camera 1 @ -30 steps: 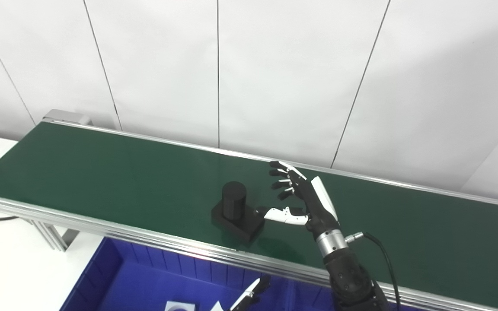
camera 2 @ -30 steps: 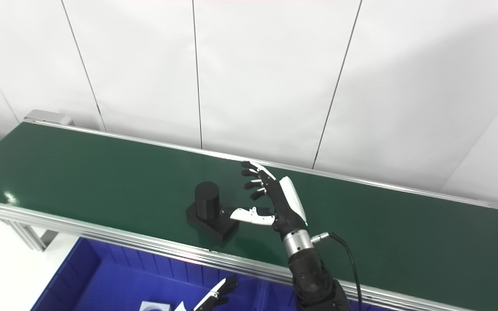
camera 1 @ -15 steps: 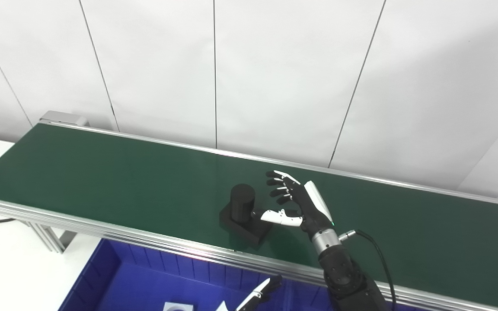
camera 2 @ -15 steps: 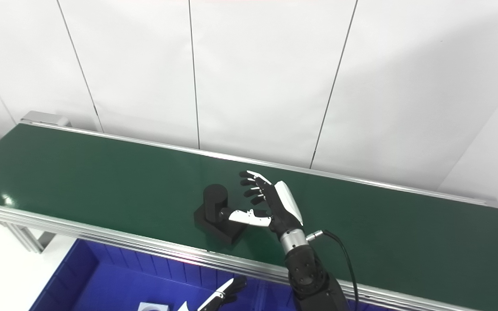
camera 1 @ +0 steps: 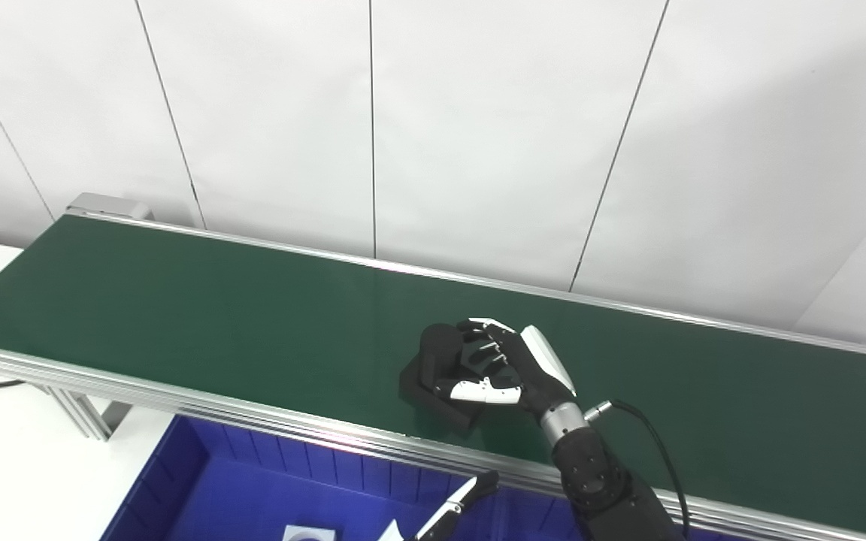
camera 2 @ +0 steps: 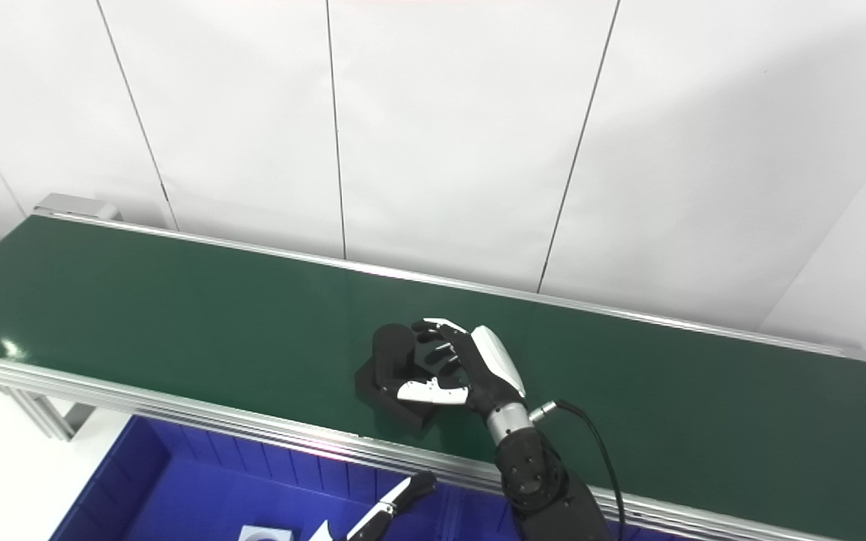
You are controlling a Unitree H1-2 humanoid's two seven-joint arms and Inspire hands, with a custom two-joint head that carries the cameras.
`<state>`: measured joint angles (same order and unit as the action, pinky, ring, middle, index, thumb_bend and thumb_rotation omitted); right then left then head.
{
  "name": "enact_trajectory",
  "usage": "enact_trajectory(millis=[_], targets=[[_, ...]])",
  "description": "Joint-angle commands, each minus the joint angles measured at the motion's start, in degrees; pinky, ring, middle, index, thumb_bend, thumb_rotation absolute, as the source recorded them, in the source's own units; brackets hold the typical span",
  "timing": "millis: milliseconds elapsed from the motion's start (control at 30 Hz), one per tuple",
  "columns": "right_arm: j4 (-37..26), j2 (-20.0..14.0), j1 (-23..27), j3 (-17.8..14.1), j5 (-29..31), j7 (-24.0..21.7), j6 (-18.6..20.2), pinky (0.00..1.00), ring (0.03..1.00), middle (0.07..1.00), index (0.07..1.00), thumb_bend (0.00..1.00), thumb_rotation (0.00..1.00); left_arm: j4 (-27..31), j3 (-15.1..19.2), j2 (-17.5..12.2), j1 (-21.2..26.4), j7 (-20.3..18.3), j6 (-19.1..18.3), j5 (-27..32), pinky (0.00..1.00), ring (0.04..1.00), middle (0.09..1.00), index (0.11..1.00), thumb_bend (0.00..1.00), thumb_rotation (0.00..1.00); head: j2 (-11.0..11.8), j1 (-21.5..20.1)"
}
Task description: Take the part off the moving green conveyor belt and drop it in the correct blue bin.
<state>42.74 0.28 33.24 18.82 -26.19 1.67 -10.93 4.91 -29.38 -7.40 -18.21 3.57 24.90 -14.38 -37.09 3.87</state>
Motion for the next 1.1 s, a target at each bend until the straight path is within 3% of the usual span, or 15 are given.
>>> enact_trajectory(millis=[0, 133, 433, 533, 567, 633, 733, 867, 1067], targets=[[-1.02, 0.78, 2.91, 0.46, -0.37, 1.09, -1.99, 0.50, 0.620, 0.765, 0.762, 0.94, 0.55, 2.10, 0.19, 0.66, -0.33, -0.24, 1.98, -0.41, 0.97, 0.962, 0.948, 0.964, 0.85, 0.80, -0.06, 0.19], [-1.30, 0.87, 2.91, 1.98, -2.67, 1.93, -0.39, 0.49, 0.608, 0.753, 0.744, 0.90, 0.49, 2.46, 0.21, 1.13, -0.42, -0.39, 2.00, -0.51, 0.98, 0.959, 0.944, 0.965, 0.85, 0.80, -0.18, 0.46], [-1.73, 2.19, 2.22, 3.61, -7.33, 5.96, 4.09, 0.36, 0.449, 0.580, 0.630, 0.80, 0.37, 3.29, 0.40, 1.25, -0.88, -1.22, 1.96, 0.18, 1.00, 0.960, 0.943, 0.968, 0.85, 0.80, -0.21, 0.33], [-1.86, 2.90, 2.19, 3.73, -8.83, 8.75, 5.34, 0.37, 0.460, 0.562, 0.594, 0.74, 0.26, 3.37, 0.45, 1.18, -0.89, -1.30, 1.99, 0.18, 1.00, 0.960, 0.944, 0.971, 0.84, 0.80, -0.28, 0.29], [-1.79, 3.09, 2.23, 3.76, -9.21, 9.69, 5.49, 0.27, 0.339, 0.508, 0.530, 0.61, 0.10, 3.39, 0.49, 1.17, -0.90, -1.32, 1.99, 0.16, 0.98, 0.958, 0.945, 0.973, 0.84, 0.80, -0.30, 0.23], [-2.14, 3.33, 2.22, 3.71, -9.69, 10.58, 6.33, 0.22, 0.273, 0.481, 0.497, 0.55, 0.03, 3.31, 0.56, 1.15, -0.85, -1.19, 2.00, -0.01, 0.99, 0.957, 0.944, 0.973, 0.84, 0.80, -0.31, 0.10], [-3.02, 3.23, 2.01, 3.54, -9.60, 10.49, 7.35, 0.24, 0.297, 0.427, 0.512, 0.52, 0.00, 3.05, 0.55, 1.05, -0.68, -1.33, 2.01, 0.38, 0.99, 0.962, 0.947, 0.975, 0.84, 0.79, -0.15, -0.11], [-3.40, 2.86, 1.70, 3.54, -9.56, 11.10, 7.00, 0.29, 0.356, 0.465, 0.554, 0.51, 0.00, 2.77, 0.77, 1.15, -0.62, -1.32, 2.00, 0.13, 0.98, 0.961, 0.945, 0.975, 0.85, 0.80, -0.10, -0.44], [-4.36, 2.07, 1.27, 3.48, -9.35, 11.11, 6.55, 0.30, 0.362, 0.468, 0.552, 0.51, 0.00, 2.30, 0.88, 1.25, -0.36, -1.19, 2.00, -0.47, 1.00, 0.963, 0.943, 0.977, 0.84, 0.80, -0.04, -1.21]])
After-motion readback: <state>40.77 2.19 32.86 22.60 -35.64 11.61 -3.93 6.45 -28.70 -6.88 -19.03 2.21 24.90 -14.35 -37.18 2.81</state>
